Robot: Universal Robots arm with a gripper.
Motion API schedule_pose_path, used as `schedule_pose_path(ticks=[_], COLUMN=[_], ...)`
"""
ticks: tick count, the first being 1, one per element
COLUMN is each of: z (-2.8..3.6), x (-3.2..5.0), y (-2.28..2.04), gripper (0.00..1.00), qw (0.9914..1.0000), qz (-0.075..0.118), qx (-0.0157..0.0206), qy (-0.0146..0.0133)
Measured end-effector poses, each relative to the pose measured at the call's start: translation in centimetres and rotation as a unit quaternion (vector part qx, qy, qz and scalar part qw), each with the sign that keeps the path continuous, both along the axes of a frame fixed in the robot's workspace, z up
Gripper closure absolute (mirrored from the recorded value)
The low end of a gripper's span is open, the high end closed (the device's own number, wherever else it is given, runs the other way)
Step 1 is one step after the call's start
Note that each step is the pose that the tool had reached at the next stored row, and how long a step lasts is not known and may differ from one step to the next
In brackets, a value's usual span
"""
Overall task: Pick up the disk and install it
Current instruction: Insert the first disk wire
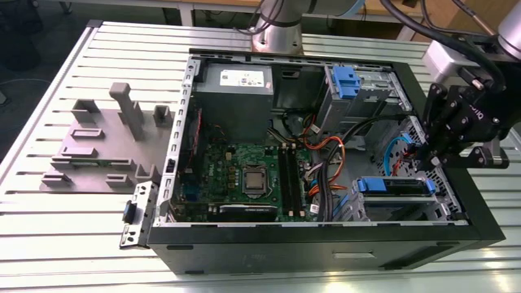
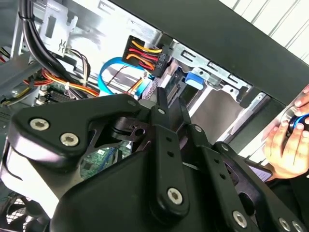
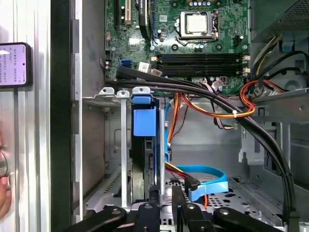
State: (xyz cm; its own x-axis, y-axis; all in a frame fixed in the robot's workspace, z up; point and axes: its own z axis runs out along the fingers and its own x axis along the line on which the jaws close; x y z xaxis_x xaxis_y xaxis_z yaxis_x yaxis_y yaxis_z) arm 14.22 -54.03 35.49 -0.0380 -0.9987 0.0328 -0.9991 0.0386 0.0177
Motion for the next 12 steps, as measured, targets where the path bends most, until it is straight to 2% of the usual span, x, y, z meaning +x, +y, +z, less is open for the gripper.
schedule_pose_path(ticks=[6,12], z=[0.17,0.17], x=[0.41,1.05], y=[0.43,0.93], gripper=[0.75,0.75], qw=[1.0,0.99999], qz=[0.0,0.0], qx=[0.0001,0.0001], qy=[0.0008,0.0043])
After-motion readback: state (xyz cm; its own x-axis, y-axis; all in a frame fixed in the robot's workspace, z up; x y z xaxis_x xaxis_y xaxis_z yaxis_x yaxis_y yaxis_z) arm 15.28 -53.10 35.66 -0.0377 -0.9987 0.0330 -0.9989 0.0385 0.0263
